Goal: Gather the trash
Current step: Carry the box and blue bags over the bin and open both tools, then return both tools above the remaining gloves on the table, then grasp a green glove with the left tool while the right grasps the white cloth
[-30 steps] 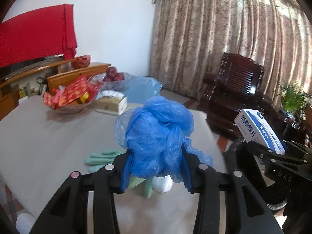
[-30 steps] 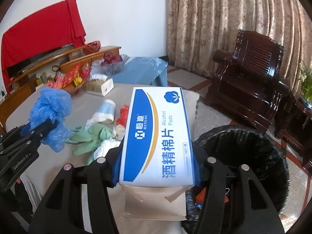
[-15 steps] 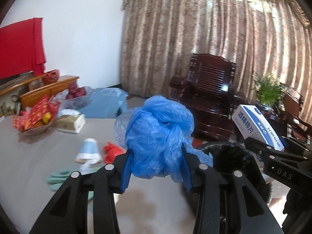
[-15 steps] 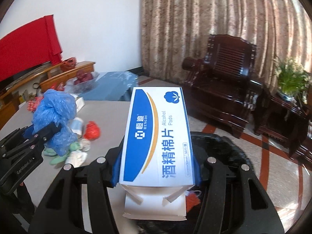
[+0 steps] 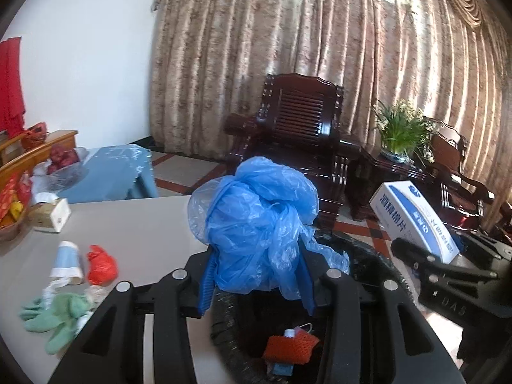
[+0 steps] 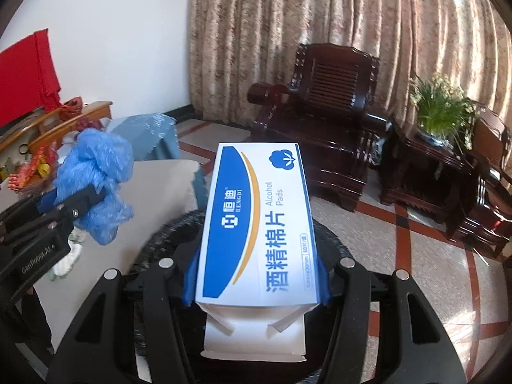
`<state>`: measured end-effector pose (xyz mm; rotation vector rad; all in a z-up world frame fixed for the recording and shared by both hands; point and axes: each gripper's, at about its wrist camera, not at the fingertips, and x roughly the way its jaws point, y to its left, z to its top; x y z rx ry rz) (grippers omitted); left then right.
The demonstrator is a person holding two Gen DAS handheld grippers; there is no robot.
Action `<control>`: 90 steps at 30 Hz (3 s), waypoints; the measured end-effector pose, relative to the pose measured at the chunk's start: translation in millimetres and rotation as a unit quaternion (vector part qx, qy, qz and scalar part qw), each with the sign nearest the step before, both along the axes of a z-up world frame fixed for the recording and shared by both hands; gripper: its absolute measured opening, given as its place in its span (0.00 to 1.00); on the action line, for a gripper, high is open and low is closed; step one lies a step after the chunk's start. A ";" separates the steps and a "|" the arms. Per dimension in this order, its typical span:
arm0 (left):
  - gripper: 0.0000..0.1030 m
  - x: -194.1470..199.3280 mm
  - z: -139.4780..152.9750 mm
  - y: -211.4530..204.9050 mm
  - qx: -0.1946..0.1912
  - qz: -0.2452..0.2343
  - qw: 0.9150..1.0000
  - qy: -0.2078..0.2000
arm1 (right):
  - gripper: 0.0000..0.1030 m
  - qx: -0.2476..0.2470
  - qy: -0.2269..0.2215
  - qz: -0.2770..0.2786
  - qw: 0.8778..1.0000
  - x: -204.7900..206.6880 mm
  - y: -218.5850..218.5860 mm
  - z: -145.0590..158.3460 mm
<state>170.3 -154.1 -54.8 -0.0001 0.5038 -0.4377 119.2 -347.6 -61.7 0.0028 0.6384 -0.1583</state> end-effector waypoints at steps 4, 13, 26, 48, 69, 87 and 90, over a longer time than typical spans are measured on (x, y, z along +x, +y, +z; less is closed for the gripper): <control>0.42 11.8 -8.7 -20.6 0.001 -0.011 1.000 0.007 | 0.52 0.000 0.014 -0.015 1.000 6.8 -18.4 -15.7; 0.72 25.8 -22.8 -30.3 -0.007 -0.038 0.999 0.037 | 0.78 -0.015 0.046 -0.057 0.997 12.8 -36.4 -56.0; 0.82 0.3 -10.5 64.3 0.000 0.036 0.999 0.000 | 0.92 0.042 0.012 -0.025 0.999 -1.7 5.3 -45.6; 0.82 -59.3 -44.7 288.7 0.057 0.259 0.964 0.000 | 0.92 0.052 0.012 0.159 0.986 35.7 216.7 -50.6; 0.82 -53.4 -82.4 331.3 0.044 0.291 0.955 0.030 | 0.86 0.008 0.094 0.222 0.970 76.9 323.7 -129.4; 0.82 -54.0 -83.7 330.3 0.038 0.291 0.955 0.033 | 0.70 0.054 0.119 0.232 0.964 82.4 321.1 -133.4; 0.82 -52.8 -83.8 329.4 0.040 0.290 0.956 0.034 | 0.44 0.077 0.132 0.262 0.953 83.4 328.0 -134.2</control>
